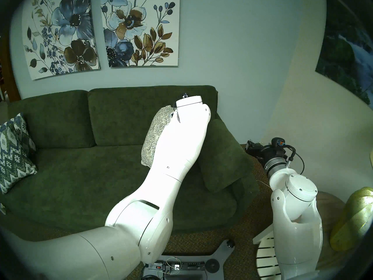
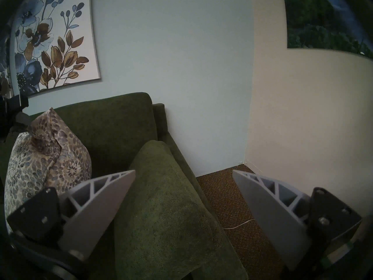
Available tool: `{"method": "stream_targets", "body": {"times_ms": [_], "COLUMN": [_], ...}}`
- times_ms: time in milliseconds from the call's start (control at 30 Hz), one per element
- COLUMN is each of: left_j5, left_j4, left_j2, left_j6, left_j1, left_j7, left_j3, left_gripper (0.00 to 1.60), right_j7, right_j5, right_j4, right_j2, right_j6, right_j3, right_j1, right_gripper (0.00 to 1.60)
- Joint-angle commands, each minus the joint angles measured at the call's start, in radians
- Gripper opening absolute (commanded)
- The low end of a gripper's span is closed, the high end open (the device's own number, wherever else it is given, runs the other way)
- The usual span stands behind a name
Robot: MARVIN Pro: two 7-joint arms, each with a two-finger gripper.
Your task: Fix throw pillow on sofa
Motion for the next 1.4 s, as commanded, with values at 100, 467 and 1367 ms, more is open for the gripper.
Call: {"method": "stream_targets", "body": {"times_ms": [100,467,1367], "left_j5": [0.031,0.054,0.035], "left_j4": [0.028,0.221,0.143], "left_j2": [-0.055,-0.072,0.18], "left_j6": [-0.042,-0.08,0.068], "left_j1": [-0.126,-0.188,-0.106], "left_j7": [-0.013,-0.026,-0.193], "left_j3": [0.011,0.025,-0.099], "left_gripper": [0.0,1.36,1.6], "right_j7": [0.001,0.001,0.001], "right_j5": [0.0,0.0,0.0], "right_j4": [-0.011,-0.013,-0.012], "right_j2": [0.001,0.001,0.001], "right_j6": [-0.003,-0.003,-0.003], "right_j3": [0.0,0.0,0.0], "right_j1": [0.006,0.006,0.006], "right_gripper": [1.6,1.6,1.6]}}
